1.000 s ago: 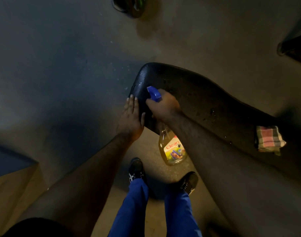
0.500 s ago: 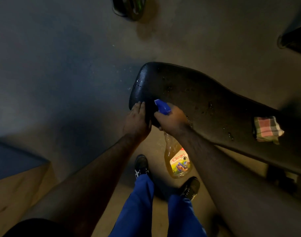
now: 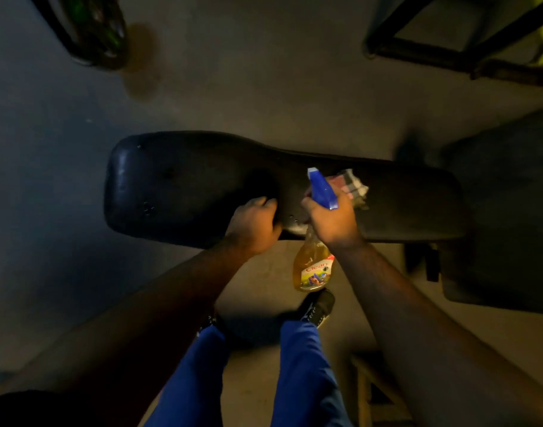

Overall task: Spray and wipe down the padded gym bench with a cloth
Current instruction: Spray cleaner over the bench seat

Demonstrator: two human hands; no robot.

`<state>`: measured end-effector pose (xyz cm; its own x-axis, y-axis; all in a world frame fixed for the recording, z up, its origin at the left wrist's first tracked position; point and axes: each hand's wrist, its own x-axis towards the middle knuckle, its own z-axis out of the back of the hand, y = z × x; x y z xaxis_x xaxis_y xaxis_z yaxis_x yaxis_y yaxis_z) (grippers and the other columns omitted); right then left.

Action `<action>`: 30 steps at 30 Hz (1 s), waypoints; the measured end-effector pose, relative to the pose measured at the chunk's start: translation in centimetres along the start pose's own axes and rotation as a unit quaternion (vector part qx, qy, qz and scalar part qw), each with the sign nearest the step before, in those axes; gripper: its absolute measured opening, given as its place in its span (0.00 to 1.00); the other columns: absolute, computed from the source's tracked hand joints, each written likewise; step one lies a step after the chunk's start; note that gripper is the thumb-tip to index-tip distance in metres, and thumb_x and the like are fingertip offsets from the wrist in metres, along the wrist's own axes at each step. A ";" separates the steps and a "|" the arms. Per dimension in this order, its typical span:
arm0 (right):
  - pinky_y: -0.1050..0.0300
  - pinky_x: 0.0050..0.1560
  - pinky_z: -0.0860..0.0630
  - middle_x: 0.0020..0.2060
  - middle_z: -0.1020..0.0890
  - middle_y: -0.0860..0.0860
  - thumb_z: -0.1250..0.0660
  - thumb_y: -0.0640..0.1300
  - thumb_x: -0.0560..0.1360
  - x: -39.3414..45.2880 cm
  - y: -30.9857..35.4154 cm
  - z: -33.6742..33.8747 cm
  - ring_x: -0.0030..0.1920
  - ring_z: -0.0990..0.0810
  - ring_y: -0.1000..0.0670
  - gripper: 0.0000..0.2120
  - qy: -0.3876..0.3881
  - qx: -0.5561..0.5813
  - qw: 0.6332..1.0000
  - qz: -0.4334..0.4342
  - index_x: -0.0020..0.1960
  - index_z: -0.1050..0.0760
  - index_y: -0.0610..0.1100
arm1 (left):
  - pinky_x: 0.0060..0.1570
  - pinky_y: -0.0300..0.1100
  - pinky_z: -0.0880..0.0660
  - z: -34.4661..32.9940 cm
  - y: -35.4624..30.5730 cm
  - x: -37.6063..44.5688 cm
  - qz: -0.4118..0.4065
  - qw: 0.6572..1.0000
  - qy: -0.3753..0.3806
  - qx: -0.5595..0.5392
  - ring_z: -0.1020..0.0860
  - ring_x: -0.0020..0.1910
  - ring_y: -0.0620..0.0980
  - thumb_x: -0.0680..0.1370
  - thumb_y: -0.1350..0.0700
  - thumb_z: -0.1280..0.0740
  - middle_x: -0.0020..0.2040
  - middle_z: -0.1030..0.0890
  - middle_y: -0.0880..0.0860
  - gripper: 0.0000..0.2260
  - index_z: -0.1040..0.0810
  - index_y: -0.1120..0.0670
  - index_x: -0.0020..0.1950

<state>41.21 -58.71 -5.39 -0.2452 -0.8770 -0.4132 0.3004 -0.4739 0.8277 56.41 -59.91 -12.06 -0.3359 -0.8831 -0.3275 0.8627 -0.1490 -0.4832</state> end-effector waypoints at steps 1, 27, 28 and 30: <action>0.61 0.37 0.21 0.36 0.21 0.52 0.30 0.35 0.75 0.4 -0.3 2.2 0.34 0.20 0.59 0.07 -0.016 0.003 1.000 0.008 0.47 0.23 0.46 | 0.64 0.50 0.30 -0.2 -2.3 1.0 -0.007 1.000 0.006 0.003 0.29 0.67 0.56 0.78 0.49 0.36 0.68 0.27 0.56 0.23 0.32 0.54 0.72; 0.61 0.52 0.22 0.43 0.16 0.50 0.30 0.32 0.67 18.8 -9.0 32.9 0.47 0.16 0.52 0.09 0.005 0.151 0.980 0.127 0.48 0.21 0.39 | 0.44 0.47 0.23 -14.1 -34.6 20.1 0.078 0.994 -0.047 -0.053 0.20 0.47 0.58 0.73 0.42 0.31 0.51 0.20 0.56 0.19 0.24 0.55 0.55; 0.63 0.50 0.22 0.42 0.17 0.51 0.28 0.31 0.68 19.0 -9.5 33.2 0.45 0.17 0.55 0.10 0.011 0.139 0.984 0.110 0.47 0.21 0.42 | 0.45 0.48 0.23 -14.7 -34.8 20.0 0.096 0.992 -0.055 -0.058 0.20 0.47 0.58 0.72 0.42 0.31 0.51 0.21 0.56 0.19 0.24 0.55 0.54; 0.64 0.45 0.23 0.39 0.19 0.52 0.28 0.30 0.70 18.8 -10.8 33.6 0.39 0.20 0.59 0.13 0.017 0.124 0.989 0.079 0.44 0.22 0.47 | 0.46 0.50 0.22 -15.8 -35.4 19.6 0.124 0.987 -0.070 -0.077 0.20 0.48 0.58 0.72 0.43 0.31 0.51 0.22 0.55 0.19 0.25 0.55 0.54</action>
<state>2.34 -67.43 -9.34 -0.1808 -0.9428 -0.2801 0.0967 -0.3005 0.9489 13.37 -64.91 -14.17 -0.0574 -0.9387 -0.3399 0.8407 0.1381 -0.5235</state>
